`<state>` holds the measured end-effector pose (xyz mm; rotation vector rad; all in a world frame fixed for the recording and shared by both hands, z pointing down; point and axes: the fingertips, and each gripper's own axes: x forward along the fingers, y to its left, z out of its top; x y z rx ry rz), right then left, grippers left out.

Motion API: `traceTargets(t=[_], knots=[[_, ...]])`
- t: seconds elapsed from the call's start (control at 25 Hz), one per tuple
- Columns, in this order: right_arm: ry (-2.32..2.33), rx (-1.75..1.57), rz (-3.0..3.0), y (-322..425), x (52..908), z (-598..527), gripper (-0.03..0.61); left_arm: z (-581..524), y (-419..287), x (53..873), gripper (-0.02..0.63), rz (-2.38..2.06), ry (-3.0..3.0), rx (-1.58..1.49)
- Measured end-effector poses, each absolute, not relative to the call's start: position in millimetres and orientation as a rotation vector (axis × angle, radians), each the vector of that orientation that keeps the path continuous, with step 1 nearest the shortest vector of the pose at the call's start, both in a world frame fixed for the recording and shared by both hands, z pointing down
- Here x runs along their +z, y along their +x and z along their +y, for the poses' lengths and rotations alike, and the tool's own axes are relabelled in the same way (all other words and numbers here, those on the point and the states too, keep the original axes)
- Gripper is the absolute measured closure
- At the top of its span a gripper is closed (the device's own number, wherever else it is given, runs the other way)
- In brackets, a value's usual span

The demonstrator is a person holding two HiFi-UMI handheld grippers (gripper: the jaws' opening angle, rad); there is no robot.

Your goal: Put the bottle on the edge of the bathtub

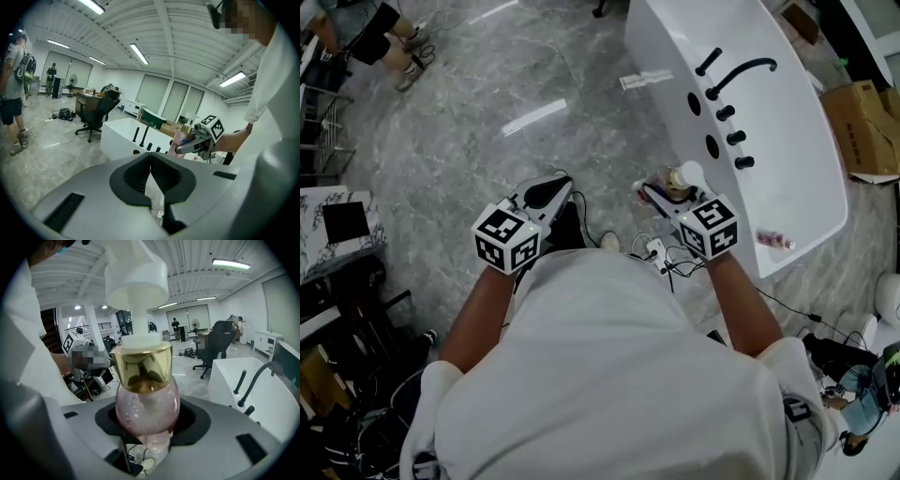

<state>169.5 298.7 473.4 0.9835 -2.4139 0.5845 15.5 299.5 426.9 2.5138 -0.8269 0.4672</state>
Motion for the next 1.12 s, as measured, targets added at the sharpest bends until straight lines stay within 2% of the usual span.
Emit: traceTargets(t=[0.4,0.76,1.12], knots=[[1.17,0.606,-2.344,150.7,447.8,168.5,0.354,162.7,-3.3,409.9,0.595,-0.641,2.615,0.444],[1.275,0.598,-2.307,120.4,444.5,47.2,0.354,69.8,-70.6,413.5,0.595,-0.628,2.651,0.481],[1.347,0.607,-2.277,141.2,449.7,-67.3,0.353,10.6,-93.5,412.4,0.595,-0.74,2.576,0.393]])
